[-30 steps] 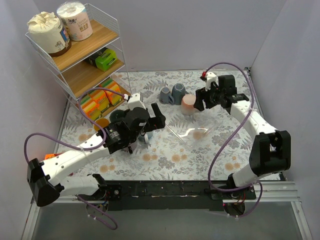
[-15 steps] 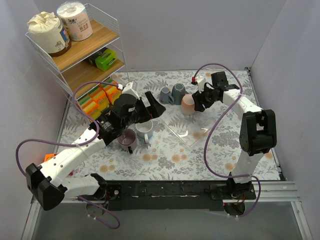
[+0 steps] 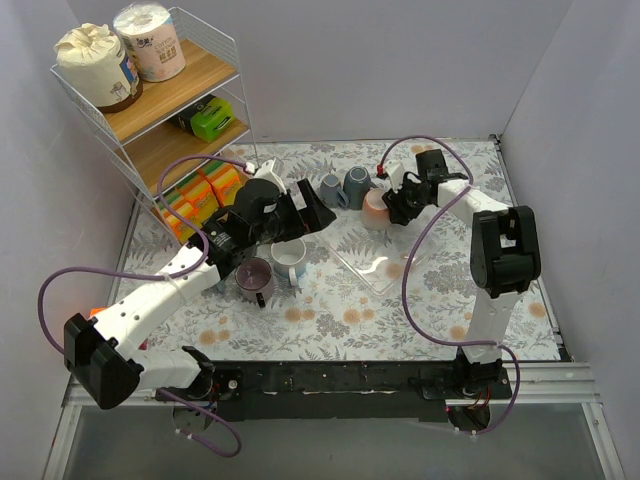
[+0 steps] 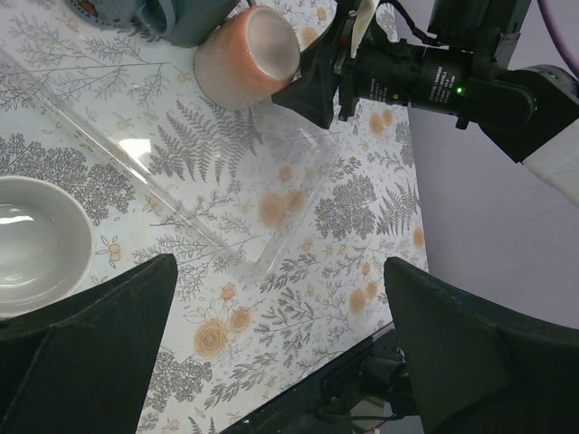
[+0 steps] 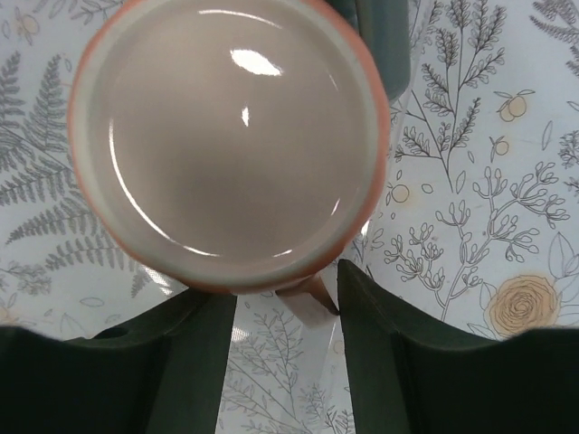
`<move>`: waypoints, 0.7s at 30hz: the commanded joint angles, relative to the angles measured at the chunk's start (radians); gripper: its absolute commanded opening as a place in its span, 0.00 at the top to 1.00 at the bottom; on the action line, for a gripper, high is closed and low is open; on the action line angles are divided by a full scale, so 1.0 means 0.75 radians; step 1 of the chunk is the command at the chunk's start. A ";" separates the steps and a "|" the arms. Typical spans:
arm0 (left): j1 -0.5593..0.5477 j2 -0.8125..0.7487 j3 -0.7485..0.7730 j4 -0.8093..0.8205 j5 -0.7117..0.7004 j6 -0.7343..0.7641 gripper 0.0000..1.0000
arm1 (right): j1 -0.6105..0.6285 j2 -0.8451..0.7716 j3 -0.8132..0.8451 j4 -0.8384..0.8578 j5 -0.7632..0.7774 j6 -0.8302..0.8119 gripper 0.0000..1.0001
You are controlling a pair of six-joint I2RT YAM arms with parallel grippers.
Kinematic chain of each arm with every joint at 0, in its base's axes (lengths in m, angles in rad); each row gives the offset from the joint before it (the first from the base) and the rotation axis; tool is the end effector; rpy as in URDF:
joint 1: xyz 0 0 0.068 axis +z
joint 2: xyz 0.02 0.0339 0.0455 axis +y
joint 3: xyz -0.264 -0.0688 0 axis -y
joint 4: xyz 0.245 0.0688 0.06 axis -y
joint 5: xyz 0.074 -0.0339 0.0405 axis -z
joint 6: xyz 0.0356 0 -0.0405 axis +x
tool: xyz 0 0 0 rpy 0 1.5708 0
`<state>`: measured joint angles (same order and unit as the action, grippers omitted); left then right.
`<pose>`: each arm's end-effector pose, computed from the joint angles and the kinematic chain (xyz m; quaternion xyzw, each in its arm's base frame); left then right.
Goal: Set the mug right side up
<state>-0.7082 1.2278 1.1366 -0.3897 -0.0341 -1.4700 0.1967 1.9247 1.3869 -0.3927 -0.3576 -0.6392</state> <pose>0.2118 -0.1798 0.3489 -0.3261 0.7905 -0.4526 0.2530 0.4063 0.0937 0.2011 -0.4303 0.8309 0.0967 0.3392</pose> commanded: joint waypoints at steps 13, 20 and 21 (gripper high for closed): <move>0.040 -0.033 0.008 -0.033 0.019 0.052 0.02 | 0.053 -0.102 -0.135 0.225 0.117 -0.009 0.59; 0.048 -0.048 -0.006 -0.035 0.021 0.066 0.02 | 0.071 -0.100 -0.092 0.207 0.127 -0.009 0.49; 0.050 -0.048 -0.006 -0.035 0.019 0.068 0.02 | 0.069 -0.098 -0.086 0.201 0.125 -0.009 0.50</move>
<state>-0.6792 1.2320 1.1435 -0.4103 -0.0246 -1.4425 0.2428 1.8893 1.2861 -0.2619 -0.2600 -0.6464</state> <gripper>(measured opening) 0.981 0.510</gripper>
